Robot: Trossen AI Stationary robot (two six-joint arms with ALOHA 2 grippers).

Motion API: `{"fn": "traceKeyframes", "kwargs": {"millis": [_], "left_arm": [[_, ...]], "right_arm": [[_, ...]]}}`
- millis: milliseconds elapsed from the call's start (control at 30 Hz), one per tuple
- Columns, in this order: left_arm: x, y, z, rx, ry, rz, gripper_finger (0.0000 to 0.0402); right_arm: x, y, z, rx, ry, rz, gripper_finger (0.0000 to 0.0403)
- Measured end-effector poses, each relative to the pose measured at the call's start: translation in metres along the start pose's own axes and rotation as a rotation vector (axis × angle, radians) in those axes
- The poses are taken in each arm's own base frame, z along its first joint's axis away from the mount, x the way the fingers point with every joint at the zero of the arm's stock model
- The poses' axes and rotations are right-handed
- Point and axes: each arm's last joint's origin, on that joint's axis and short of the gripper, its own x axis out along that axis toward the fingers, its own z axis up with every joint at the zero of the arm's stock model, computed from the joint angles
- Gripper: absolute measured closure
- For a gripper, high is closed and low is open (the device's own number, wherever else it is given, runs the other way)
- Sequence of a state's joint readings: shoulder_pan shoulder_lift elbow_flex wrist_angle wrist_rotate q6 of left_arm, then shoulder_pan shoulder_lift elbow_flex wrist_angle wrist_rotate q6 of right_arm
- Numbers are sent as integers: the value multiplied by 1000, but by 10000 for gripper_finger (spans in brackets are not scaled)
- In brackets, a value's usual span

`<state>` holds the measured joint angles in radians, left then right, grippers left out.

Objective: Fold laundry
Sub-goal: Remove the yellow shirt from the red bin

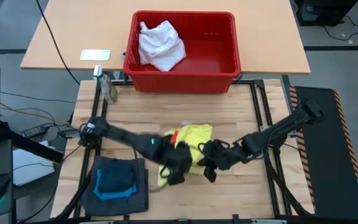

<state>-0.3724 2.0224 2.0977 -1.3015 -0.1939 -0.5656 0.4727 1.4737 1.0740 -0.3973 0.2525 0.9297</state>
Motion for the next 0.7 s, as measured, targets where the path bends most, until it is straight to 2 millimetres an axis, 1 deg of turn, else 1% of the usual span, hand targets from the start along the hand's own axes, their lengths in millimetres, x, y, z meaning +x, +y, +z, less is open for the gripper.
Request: {"fn": "traceKeyframes", "kwargs": {"millis": [67, 133, 200, 267, 333, 400, 467, 600, 700], "left_arm": [[20, -13, -18, -10, 50, 24, 394], [38, -27, -33, -30, 62, 17, 388], [49, -37, -47, -40, 87, -6, 382], [55, -48, -63, -41, 123, -32, 377], [55, -61, -67, -54, 90, -89, 373], [53, -64, -75, -38, 105, -65, 371], [53, -68, -76, -35, 78, -72, 371], [50, -74, -81, -13, 43, -58, 370], [49, -75, -81, -9, 2, -27, 369]], "right_arm": [[6, 3, -12, 54, 24, 16, 403], [13, 6, -25, 96, 67, 9, 403], [18, 11, -36, 143, 129, 29, 403], [23, 14, -51, 175, 211, 37, 403], [27, 25, -60, 230, 234, 88, 403], [28, 30, -69, 279, 239, 86, 403], [29, 39, -73, 315, 210, 97, 403], [25, 49, -72, 346, 147, 106, 403], [25, 47, -71, 358, 100, 71, 403]]}}
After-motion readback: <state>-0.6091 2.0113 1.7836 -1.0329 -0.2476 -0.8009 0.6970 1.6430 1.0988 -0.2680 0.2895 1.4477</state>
